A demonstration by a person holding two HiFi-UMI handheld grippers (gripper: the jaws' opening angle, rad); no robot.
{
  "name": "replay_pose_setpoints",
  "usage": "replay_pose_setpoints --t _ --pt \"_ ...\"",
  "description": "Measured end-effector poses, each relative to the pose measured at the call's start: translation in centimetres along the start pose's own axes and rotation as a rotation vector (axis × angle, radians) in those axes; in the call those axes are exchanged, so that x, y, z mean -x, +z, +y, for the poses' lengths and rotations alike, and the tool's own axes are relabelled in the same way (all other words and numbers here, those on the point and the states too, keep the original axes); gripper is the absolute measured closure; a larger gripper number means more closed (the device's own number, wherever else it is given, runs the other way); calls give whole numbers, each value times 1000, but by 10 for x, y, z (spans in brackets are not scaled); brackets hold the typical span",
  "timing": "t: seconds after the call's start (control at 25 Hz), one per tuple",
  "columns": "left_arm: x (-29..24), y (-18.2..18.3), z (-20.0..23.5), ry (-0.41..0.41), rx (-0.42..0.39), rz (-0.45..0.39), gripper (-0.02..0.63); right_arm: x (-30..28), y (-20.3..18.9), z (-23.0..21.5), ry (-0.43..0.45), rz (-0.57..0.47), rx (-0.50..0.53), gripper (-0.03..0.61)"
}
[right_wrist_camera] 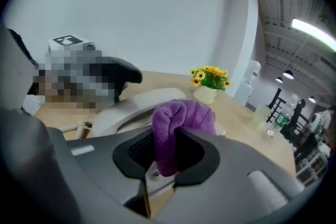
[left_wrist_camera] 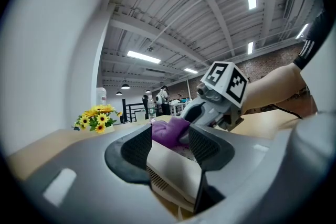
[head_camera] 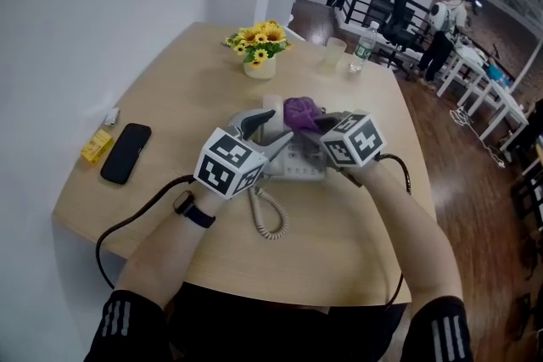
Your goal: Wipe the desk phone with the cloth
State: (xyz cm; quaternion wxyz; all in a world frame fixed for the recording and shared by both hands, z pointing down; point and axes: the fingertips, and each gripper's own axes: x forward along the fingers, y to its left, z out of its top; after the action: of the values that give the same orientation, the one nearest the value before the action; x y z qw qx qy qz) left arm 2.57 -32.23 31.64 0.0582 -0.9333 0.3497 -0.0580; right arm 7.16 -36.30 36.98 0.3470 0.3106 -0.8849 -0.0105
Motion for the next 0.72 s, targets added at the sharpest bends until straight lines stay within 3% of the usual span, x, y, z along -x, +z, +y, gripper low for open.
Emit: replay_pose_setpoints --t 0.28,0.52,0.6,0.72 --pt "0 -2 1 2 -2 4 399 40 -51 72 124 18 64 500" --pt "1 -2 1 4 -5 4 399 63 -75 107 200 47 95 502" --pt "2 -1 1 6 -8 0 399 72 -61 99 170 1 100 502" --pt "3 0 6 17 -7 -6 399 84 -12 58 49 -123 84 502"
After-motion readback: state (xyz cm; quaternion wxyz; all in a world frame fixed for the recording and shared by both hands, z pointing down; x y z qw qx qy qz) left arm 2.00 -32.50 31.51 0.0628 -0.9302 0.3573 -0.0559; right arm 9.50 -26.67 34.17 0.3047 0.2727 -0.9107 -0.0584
